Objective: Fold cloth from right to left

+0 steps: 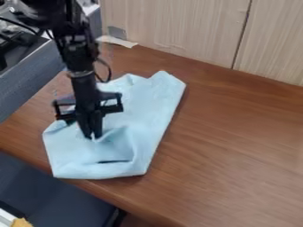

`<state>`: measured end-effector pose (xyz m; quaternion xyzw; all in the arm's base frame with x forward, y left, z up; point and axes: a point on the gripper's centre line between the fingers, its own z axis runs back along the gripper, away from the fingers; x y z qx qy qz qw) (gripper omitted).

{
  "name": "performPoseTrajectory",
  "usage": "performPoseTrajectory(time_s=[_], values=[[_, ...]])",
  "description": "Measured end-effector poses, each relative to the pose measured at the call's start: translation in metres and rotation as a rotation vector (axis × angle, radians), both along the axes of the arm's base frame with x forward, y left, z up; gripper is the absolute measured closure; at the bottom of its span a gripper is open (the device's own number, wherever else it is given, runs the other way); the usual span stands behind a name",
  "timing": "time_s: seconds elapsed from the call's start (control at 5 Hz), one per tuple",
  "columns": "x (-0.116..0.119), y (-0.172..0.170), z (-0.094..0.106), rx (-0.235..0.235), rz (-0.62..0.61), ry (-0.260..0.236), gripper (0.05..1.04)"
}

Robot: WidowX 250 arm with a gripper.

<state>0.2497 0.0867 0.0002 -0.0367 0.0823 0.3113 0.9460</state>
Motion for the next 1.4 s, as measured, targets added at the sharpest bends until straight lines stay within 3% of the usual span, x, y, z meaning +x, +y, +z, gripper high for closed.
performPoseTrajectory(time_s=[0.4, 0.6, 0.8, 1.0, 1.4], values=[[0.0, 0.002, 0.0, -0.001, 0.005, 0.013, 0.288], [-0.001, 0.002, 0.001, 0.0, 0.012, 0.021, 0.081], [-0.001, -0.002, 0.003, 0.031, -0.017, 0.039, 0.079], [0.004, -0.009, 0.024, 0.099, -0.054, 0.01, 0.083], [0.009, -0.019, 0.068, 0.195, -0.092, -0.1, 0.083]])
